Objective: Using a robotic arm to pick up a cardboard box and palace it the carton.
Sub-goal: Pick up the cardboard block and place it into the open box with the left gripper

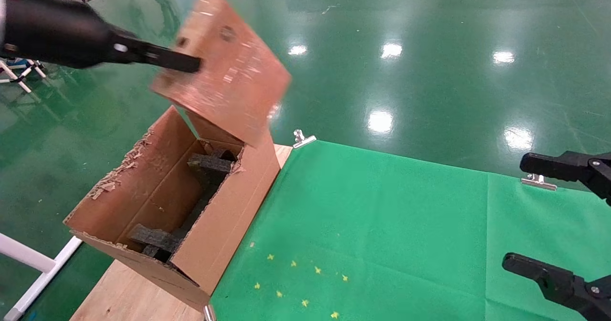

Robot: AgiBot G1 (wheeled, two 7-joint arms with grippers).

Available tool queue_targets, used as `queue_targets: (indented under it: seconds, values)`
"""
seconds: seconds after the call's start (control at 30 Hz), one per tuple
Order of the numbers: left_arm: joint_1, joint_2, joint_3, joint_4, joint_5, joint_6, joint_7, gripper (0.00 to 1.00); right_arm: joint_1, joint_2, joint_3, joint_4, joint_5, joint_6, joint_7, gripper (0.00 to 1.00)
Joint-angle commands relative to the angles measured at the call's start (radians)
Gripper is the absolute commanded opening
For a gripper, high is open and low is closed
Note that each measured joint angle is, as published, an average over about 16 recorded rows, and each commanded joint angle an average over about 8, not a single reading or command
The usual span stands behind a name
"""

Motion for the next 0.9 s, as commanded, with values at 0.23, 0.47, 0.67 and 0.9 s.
queue_targets:
  seconds: [0.23, 0.47, 0.67, 0.9]
  values:
    - [-0.025, -0.031, 0.029, 0.198, 0.115, -0.029, 0.138, 0.00, 0.000, 0.000, 0.000, 0.000, 0.000, 0.000, 0.000, 1.00]
    - [0.024, -0.038, 0.051, 0.342, 0.149, -0.088, 0.266, 0.00, 0.000, 0.000, 0.000, 0.000, 0.000, 0.000, 0.000, 1.00]
    - [0.066, -0.031, 0.061, 0.467, 0.158, -0.139, 0.359, 0.00, 0.000, 0.000, 0.000, 0.000, 0.000, 0.000, 0.000, 1.00]
    - [0.098, -0.002, 0.061, 0.608, 0.152, -0.188, 0.449, 0.00, 0.000, 0.000, 0.000, 0.000, 0.000, 0.000, 0.000, 1.00]
